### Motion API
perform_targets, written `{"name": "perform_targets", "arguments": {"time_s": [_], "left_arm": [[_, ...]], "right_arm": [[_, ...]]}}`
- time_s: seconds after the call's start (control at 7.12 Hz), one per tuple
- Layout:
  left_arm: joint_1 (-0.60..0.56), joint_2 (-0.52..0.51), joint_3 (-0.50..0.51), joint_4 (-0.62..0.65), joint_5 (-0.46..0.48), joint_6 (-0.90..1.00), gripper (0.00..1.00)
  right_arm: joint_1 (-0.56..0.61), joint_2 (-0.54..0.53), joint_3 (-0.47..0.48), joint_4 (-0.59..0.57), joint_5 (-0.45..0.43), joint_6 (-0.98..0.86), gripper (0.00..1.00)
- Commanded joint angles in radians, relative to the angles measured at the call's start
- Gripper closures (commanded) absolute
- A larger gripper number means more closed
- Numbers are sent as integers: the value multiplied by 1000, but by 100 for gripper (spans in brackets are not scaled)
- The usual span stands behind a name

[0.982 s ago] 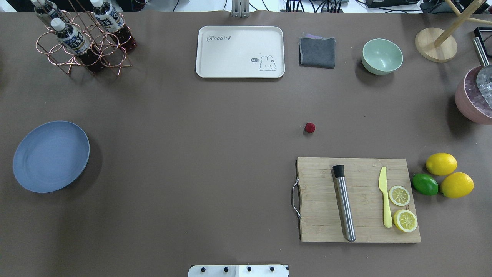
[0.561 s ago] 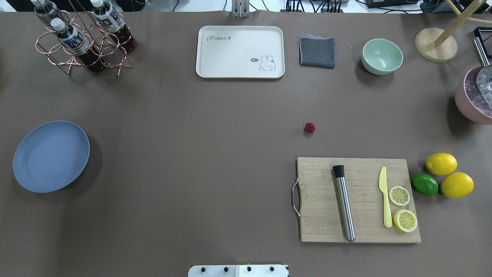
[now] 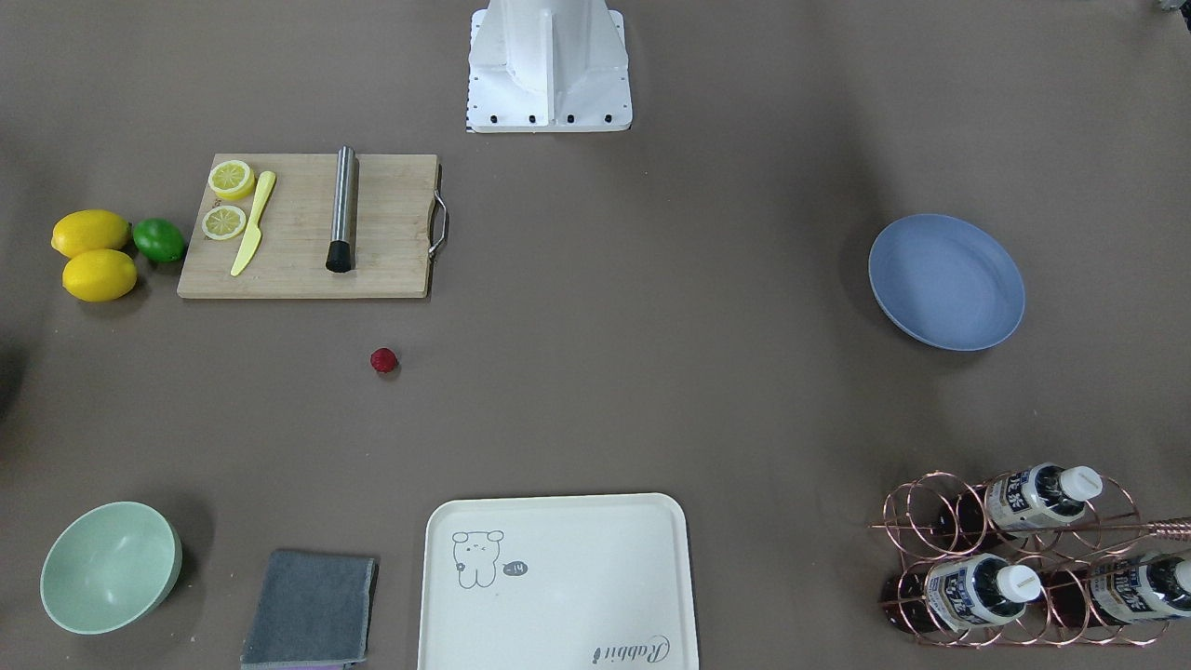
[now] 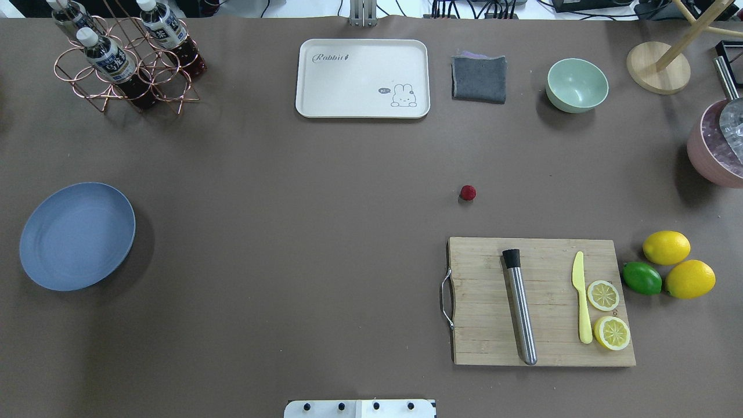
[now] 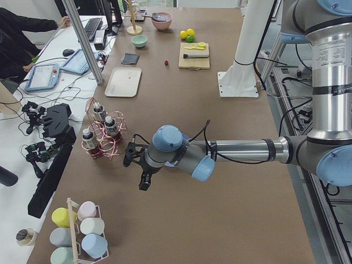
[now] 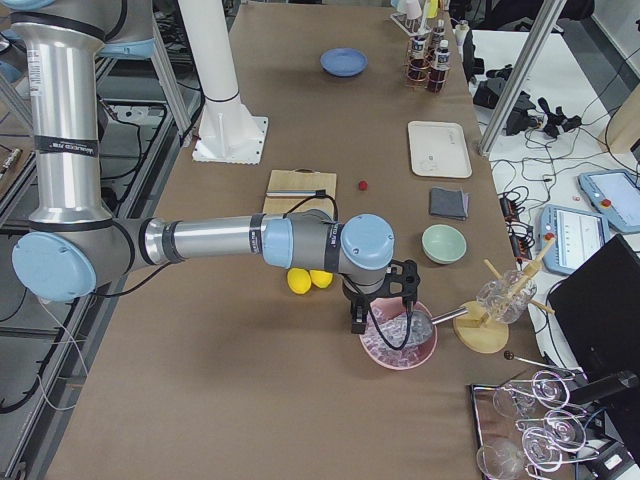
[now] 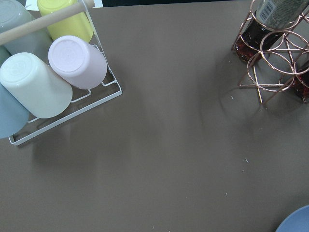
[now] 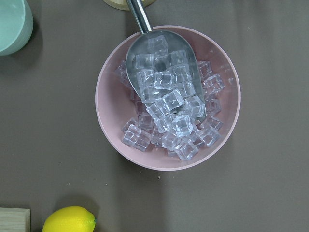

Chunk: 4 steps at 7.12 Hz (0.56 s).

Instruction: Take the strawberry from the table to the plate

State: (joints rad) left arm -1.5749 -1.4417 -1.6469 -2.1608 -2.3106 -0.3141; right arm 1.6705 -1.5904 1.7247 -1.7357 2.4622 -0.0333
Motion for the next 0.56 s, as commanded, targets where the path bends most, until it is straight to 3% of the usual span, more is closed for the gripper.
{"name": "perform_targets", "arguments": {"time_s": [0.0,0.42], "left_arm": [[1,30,4,-57,-21,1,1],[44,40,0,-92,-75,-11,1]], "right_arm": [[6,-3,1,1,0,0,0],[9,-16,45,-1,3,12,0]]}}
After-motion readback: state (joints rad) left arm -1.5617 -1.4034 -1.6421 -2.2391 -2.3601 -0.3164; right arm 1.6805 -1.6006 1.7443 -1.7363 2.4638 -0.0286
